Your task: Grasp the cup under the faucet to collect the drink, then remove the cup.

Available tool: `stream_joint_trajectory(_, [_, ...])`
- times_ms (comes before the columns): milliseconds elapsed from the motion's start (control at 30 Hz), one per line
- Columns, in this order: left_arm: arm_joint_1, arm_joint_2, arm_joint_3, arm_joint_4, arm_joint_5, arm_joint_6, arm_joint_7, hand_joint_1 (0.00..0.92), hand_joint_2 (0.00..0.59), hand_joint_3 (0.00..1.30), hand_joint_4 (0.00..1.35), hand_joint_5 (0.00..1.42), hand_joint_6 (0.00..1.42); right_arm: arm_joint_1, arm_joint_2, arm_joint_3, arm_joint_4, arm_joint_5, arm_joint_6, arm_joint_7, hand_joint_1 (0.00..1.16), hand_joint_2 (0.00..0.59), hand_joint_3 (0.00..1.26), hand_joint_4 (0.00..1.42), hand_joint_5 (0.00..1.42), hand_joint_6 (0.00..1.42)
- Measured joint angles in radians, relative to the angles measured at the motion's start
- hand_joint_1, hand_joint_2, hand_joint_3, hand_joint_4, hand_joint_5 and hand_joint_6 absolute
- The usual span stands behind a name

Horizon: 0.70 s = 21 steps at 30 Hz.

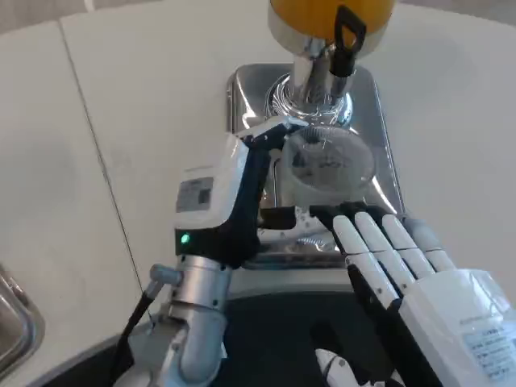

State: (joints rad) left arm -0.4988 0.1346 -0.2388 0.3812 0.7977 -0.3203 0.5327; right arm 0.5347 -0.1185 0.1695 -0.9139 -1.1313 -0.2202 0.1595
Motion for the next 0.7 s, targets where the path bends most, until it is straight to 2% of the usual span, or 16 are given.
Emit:
stream_joint_trajectory(400, [-0.167,0.001,-0.045,0.229,-0.004,0.021,0.085,0.637,0.000,1.19,1.14,1.42,1.42,-0.011,0.030,0.012,-0.003,-0.008,0.019,0.022,0.15,0.538,0.00,0.00,0.00,0.00])
stream_joint_trajectory(700, [-0.236,0.002,-0.057,0.369,-0.021,0.021,0.156,0.639,0.000,1.16,1.13,1.42,1.42,-0.016,0.037,0.013,-0.002,-0.020,0.026,0.022,0.15,0.538,0.00,0.00,0.00,0.00])
